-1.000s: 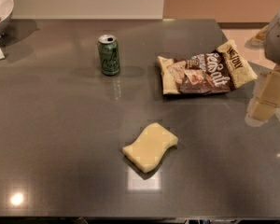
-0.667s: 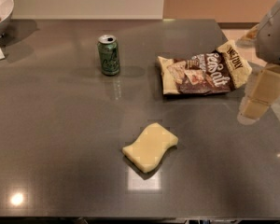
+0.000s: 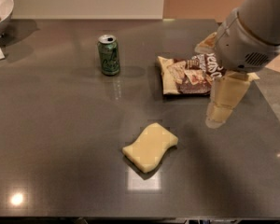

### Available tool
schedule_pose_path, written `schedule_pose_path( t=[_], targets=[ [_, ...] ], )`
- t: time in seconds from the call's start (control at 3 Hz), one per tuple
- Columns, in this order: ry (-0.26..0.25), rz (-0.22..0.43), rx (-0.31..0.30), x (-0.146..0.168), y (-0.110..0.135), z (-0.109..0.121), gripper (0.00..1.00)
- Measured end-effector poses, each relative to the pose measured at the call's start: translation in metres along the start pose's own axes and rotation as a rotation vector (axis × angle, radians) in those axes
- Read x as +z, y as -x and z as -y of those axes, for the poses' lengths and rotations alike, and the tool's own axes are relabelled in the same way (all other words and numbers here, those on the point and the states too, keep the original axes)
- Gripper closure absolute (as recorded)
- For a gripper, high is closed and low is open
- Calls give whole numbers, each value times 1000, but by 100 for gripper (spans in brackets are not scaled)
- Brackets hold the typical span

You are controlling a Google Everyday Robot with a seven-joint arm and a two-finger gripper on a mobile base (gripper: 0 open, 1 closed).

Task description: Move sponge near brown chip bag

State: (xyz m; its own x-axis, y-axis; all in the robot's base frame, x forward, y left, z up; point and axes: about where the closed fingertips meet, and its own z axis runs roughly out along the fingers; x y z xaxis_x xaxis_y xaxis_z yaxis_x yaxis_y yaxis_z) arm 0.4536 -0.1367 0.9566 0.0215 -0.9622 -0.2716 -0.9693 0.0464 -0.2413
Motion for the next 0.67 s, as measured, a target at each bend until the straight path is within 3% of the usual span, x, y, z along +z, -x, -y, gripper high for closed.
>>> schedule_pose_path(
  t=[0.67],
  targets=[
    [98, 65, -183, 53, 42, -19, 0]
  ],
)
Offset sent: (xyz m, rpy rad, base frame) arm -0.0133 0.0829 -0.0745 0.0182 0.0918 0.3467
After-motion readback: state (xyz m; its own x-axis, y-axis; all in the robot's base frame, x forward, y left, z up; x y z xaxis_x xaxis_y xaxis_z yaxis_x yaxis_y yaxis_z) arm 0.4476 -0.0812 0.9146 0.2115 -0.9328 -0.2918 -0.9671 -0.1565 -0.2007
